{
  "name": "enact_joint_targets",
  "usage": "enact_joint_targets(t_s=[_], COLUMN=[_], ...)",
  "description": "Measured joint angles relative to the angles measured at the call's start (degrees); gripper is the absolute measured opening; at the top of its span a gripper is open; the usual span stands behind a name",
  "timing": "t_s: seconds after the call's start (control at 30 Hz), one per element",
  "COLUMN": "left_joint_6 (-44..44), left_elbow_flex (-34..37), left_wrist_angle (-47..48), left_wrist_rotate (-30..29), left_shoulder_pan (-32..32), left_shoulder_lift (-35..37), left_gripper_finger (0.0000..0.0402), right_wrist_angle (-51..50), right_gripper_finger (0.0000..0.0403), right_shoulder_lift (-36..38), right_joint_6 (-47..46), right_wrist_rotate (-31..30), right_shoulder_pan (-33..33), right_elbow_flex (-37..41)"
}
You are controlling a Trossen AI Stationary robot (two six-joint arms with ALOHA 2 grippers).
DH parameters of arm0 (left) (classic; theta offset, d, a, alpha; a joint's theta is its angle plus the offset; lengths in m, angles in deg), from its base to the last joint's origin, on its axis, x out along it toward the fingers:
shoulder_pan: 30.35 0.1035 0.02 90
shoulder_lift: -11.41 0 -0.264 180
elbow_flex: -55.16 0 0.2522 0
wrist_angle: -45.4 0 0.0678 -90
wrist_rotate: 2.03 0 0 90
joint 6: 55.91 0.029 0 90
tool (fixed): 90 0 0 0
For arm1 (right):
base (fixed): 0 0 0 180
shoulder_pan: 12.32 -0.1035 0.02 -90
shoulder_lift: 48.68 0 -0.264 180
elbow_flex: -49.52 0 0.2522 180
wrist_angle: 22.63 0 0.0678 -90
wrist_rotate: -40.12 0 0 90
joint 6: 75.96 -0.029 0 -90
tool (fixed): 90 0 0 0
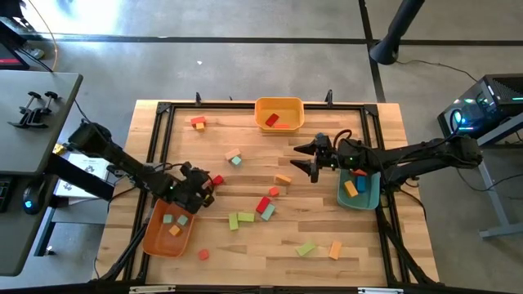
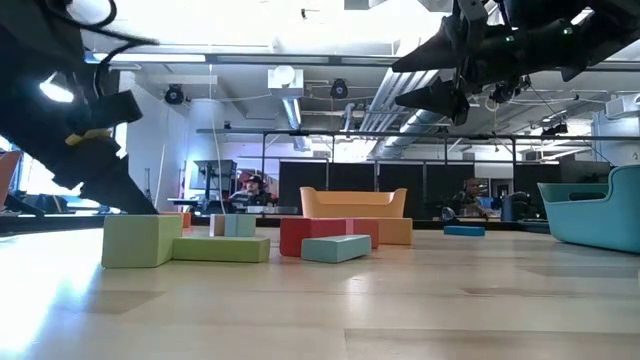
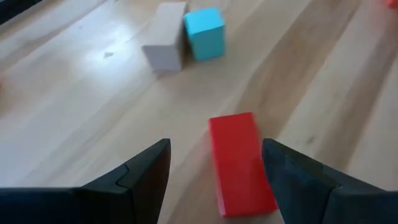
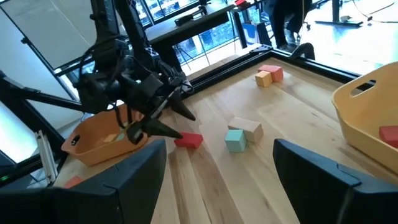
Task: Sort blocks by size
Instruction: Put the red thin rectangular block into the yellow bin
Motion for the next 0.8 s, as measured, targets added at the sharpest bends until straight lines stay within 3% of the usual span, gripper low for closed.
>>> enact_joint_targets(t_s=[0.13,0.33,0.53,0.73,0.8], left_joint_6=[-0.61,7.55,8.24,5.6,9.0], left_elbow_flex=[1.35,3.43,3.63,3.65,3.61], left_wrist_angle=[-1.49,-11.12,-12.04,-23.96,-28.8], left_wrist_rotate=[1.66,4.63,5.01,-2.38,-1.18], left_shoulder_pan=[0.82,0.82,1.04,1.03,0.89], left_shoulder_lift=[0.0,0.06,0.04,0.03,0.04], left_gripper_finger=[0.0239,0.0239,0.0239,0.0239,0.0239], right_wrist_angle=[0.0,0.01,-0.61,-2.21,-2.23], right_gripper_finger=[0.0291,0.0291,0.0291,0.0291,0.0291], right_shoulder_lift=[0.0,0.0,0.0,0.0,0.0], right_joint_6=[0.04,0.53,0.51,0.02,0.02], right_wrist_rotate=[0.0,0.0,0.02,0.02,0.02], right_shoulder_pan=[-0.01,0.0,0.0,-0.02,0.0], right_elbow_flex=[0.0,0.0,0.0,0.0,0.0])
